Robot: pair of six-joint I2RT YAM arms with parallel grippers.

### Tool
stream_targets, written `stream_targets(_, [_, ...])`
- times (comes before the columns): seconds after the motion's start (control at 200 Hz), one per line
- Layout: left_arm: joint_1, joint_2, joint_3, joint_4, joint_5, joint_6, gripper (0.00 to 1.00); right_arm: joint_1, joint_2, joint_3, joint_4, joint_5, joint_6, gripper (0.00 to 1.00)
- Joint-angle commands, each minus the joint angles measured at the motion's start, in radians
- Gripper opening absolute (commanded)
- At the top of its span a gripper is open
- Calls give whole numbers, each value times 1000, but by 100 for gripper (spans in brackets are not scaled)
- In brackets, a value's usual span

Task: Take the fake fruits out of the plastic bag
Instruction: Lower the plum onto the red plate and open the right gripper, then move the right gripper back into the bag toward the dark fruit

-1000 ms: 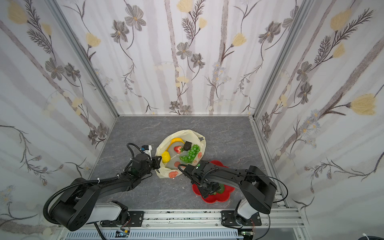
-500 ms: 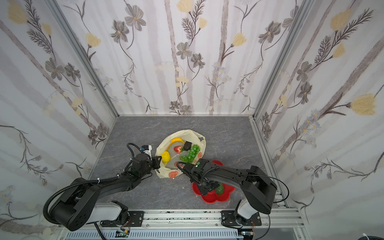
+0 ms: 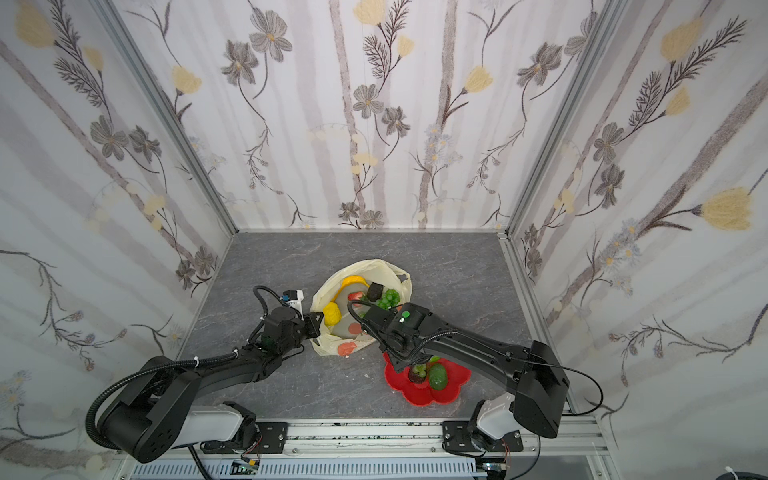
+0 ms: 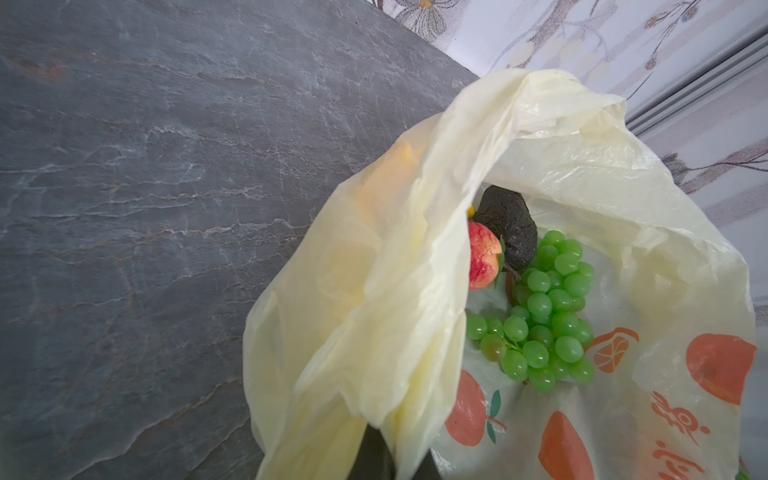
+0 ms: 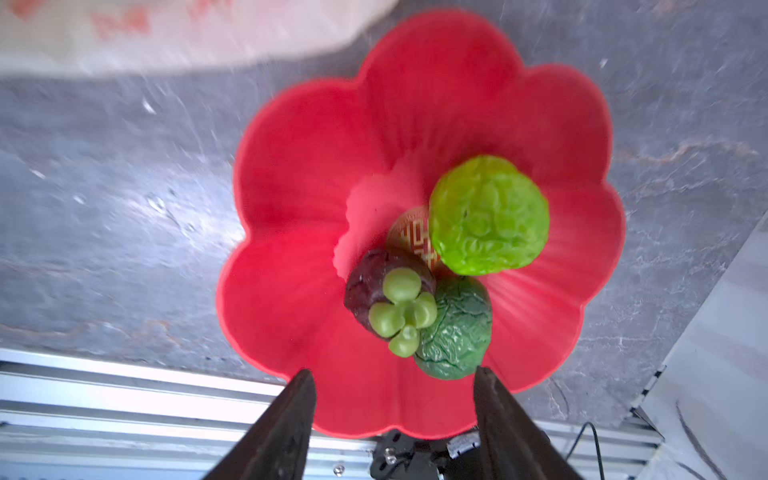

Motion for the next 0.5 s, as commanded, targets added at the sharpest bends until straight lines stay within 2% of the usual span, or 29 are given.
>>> stream_targets(0.0, [0,-9,5,4,14,-1,0,-14,-14,55,116,85,51,62])
stream_targets(0.205, [-2,-35,-2,2,14,-2,0,-55,6,126,377,96,71,61])
stream_targets(0.495, [0,-40,0,-2,20,2,0,-139,162,181,584,-35,51,59])
